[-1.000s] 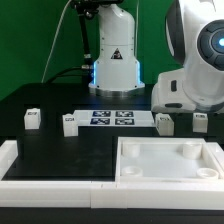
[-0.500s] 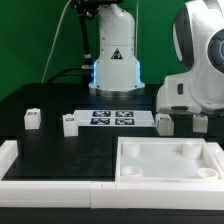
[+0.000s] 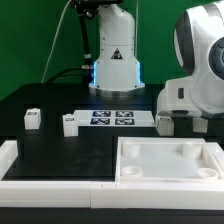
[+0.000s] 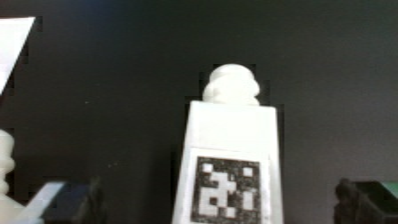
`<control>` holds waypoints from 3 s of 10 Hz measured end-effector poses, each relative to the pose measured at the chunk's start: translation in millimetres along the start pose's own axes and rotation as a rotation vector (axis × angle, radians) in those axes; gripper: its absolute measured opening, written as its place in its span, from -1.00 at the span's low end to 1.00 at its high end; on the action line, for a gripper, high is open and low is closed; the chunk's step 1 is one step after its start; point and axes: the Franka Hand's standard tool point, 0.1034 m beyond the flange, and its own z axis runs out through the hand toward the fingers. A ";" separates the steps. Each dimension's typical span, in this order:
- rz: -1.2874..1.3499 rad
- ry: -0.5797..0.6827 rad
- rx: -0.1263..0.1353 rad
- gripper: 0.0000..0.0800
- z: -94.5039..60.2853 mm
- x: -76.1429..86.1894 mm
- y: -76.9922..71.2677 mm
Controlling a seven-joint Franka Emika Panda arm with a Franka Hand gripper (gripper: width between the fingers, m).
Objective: Assemble one leg
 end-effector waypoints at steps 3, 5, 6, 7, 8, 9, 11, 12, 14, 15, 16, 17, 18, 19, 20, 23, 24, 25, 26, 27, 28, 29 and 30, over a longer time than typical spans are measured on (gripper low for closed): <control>0.000 0.002 0.001 -0.03 -1.0 0.4 -0.1; 0.000 0.002 0.001 -0.28 -1.1 0.4 0.0; 0.000 0.002 0.001 -0.28 -1.1 0.4 0.0; 0.000 0.002 0.001 -0.28 -1.1 0.4 0.0; 0.000 0.002 0.001 -0.28 -1.1 0.4 0.1; 0.000 0.002 0.001 -0.28 -1.1 0.4 0.1; 0.000 0.002 0.001 -0.28 -1.1 0.4 0.1; -0.001 -0.005 -0.001 -0.28 -3.1 -2.2 1.3; -0.002 -0.025 -0.003 -0.28 -25.0 -23.3 7.0; 0.000 -0.032 -0.003 -0.28 -36.7 -33.6 8.6; 0.000 -0.022 -0.003 -0.28 -46.7 -39.2 7.7; 0.000 0.008 0.001 -0.28 -45.4 -34.7 6.6; 0.000 0.018 0.003 -0.28 -46.0 -33.1 6.1; -0.002 0.071 0.010 -0.28 -50.0 -29.3 4.0; -0.006 0.197 0.022 -0.28 -55.3 -23.5 0.7; -0.027 0.438 0.017 -0.28 -62.3 -22.6 6.7; -0.052 0.542 -0.005 -0.28 -70.7 -25.3 7.4; -0.080 0.638 -0.023 -0.28 -76.5 -29.1 7.4; -0.091 0.687 -0.027 -0.28 -80.9 -31.1 10.9; -0.120 0.779 -0.042 -0.28 -94.9 -29.4 11.0; -0.152 0.884 -0.062 -0.28 -105.9 -33.0 7.6; -0.154 0.988 -0.024 -0.28 -103.8 -32.6 3.3; -0.164 1.037 -0.007 -0.28 -98.7 -32.6 1.6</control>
Offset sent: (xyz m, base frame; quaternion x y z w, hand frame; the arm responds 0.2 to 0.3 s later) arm 0.0000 0.0000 0.0000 0.0000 0.0000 0.0000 1.0000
